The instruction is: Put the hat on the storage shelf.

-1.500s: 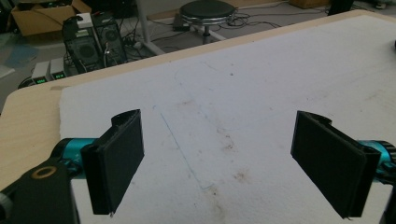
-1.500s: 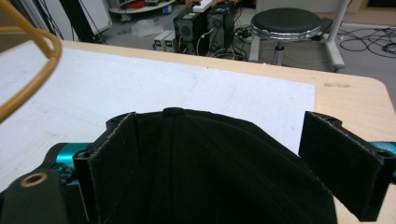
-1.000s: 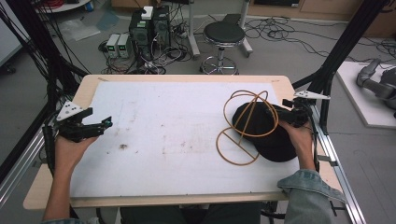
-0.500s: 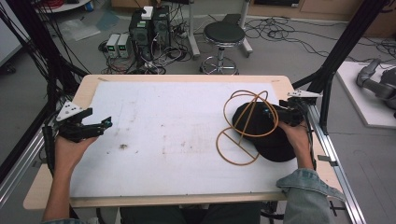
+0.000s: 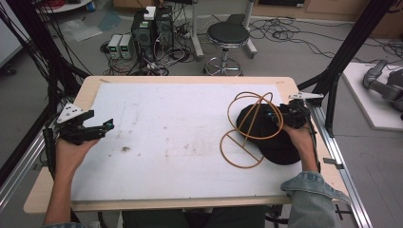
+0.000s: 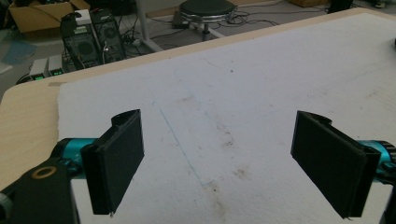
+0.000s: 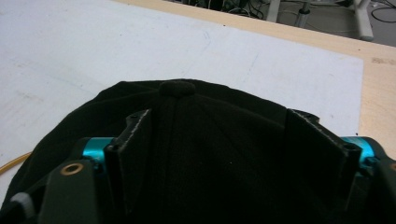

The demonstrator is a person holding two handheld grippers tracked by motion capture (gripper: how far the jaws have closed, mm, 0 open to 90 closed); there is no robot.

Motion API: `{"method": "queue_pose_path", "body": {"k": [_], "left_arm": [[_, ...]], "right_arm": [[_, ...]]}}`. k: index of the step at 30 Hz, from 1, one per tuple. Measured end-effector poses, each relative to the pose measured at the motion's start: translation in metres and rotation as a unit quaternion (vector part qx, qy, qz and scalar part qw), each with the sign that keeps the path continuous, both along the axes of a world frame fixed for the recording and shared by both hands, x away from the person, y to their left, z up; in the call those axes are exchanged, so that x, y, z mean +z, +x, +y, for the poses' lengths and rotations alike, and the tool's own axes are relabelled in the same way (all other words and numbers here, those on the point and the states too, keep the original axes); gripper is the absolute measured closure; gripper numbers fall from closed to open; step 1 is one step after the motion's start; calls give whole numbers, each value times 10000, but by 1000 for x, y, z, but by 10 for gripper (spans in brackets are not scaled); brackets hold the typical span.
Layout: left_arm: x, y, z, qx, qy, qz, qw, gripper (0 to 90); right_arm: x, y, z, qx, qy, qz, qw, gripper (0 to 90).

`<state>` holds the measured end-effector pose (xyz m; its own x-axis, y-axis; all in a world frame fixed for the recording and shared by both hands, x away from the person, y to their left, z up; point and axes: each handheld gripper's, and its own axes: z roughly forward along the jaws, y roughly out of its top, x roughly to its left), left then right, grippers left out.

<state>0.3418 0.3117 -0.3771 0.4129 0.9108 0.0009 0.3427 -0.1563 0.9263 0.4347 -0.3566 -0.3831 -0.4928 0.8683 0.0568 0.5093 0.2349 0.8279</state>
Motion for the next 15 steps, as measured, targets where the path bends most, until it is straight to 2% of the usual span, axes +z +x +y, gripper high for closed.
{"method": "queue_pose_path", "body": {"k": [6, 15], "left_arm": [[0, 0, 1, 3, 15, 6, 10000, 175], [1, -1, 2, 23, -2, -13, 10000, 175]], "right_arm": [[-1, 1, 0, 124, -58, 78, 9999, 370], [0, -1, 4, 344, -227, 129, 9991, 583]]}}
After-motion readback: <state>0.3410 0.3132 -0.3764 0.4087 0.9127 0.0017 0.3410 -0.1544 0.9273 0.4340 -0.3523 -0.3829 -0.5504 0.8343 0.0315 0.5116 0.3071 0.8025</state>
